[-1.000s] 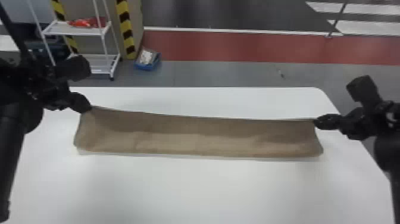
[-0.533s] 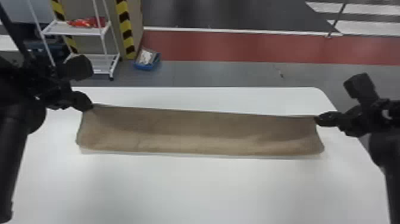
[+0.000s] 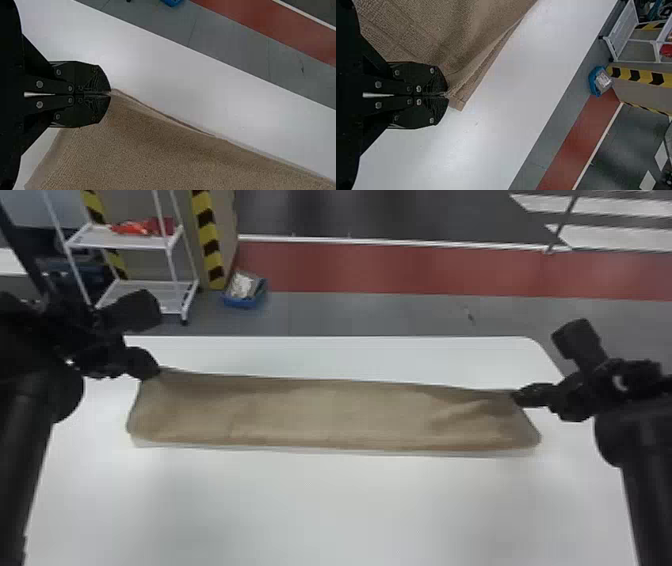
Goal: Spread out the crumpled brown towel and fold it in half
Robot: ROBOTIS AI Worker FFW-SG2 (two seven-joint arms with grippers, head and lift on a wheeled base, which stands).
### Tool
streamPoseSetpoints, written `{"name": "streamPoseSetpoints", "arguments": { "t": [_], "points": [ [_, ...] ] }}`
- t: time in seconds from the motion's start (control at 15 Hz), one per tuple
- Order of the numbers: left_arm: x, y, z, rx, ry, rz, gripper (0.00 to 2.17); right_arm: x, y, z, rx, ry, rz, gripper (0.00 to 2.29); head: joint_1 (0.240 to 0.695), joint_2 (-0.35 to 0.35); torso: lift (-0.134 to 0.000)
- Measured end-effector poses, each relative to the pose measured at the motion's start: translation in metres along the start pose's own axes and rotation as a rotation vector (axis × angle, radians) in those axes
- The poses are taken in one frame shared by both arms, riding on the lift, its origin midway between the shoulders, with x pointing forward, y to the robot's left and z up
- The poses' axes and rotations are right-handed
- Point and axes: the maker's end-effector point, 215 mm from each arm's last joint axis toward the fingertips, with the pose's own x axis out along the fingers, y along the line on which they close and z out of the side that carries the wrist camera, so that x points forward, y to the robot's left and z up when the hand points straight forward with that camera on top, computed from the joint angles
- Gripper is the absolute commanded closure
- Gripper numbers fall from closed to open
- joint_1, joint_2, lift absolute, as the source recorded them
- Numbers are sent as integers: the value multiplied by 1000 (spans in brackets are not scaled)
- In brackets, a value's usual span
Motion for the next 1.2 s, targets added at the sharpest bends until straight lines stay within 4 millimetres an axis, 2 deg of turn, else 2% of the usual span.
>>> {"name": "streamPoseSetpoints", "arguments": {
  "t": [0.2,0.27,0.33,0.4,0.47,0.53,0.93,1.0,1.07,1.13,1.2],
  "points": [
    [5,0,2,6,1,24,1615,3,2,3,-3,6,1,1288,695,-57,-124],
    [7,1,2,8,3,37,1443,4,3,4,-6,6,2,1288,695,-55,-124],
    [8,3,2,8,4,46,1008,5,3,5,-7,6,1,1288,695,-54,-124],
    [8,5,1,6,5,62,421,5,4,5,-7,6,1,1288,695,-53,-124],
    [8,5,-1,4,5,73,151,5,4,4,-7,7,0,1288,695,-52,-124],
    [7,5,-2,2,4,78,76,6,4,4,-6,7,0,1288,695,-50,-124],
    [1,6,-7,-18,17,97,76,6,1,2,-8,9,-8,1278,695,-47,-124],
    [1,6,-7,-19,18,97,80,6,-1,2,-7,9,-17,950,695,-48,-124],
    [0,6,-8,-19,18,100,80,6,-4,1,-3,10,-31,292,695,-50,-124],
    [-3,8,-10,-19,18,107,80,5,-11,-2,13,14,-62,-2,695,-53,-124],
    [-6,10,-11,-20,18,115,80,4,-17,-6,37,21,-91,-2,695,-57,-124]
  ]
}}
